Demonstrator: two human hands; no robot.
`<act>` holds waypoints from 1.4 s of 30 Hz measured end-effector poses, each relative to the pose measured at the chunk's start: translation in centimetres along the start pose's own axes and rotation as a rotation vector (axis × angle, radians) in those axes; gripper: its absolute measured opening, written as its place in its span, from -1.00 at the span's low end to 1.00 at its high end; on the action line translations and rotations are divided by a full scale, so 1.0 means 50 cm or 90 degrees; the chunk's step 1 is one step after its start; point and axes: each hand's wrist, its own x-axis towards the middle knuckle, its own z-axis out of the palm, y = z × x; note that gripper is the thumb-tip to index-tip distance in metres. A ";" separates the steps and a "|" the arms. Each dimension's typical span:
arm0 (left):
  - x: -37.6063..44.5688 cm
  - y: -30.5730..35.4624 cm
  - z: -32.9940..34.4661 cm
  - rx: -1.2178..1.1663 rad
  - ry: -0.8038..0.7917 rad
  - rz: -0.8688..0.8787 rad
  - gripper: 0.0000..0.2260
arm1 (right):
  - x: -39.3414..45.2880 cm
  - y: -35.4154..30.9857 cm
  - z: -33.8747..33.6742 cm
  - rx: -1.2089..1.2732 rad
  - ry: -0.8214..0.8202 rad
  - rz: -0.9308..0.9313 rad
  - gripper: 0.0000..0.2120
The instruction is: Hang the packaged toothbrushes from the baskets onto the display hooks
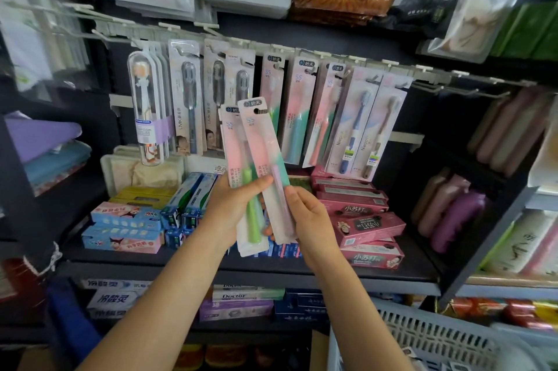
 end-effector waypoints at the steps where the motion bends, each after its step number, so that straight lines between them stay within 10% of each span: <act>1: 0.001 0.003 0.002 -0.006 0.010 0.009 -0.54 | -0.001 -0.001 0.000 0.008 -0.008 0.000 -0.71; 8: -0.007 0.031 0.012 -0.045 0.016 0.001 -0.88 | 0.005 -0.031 0.005 0.012 0.040 -0.094 -0.79; 42: 0.001 0.080 -0.025 -0.068 0.017 -0.028 -0.67 | 0.031 -0.174 0.114 0.049 0.126 -0.128 -0.77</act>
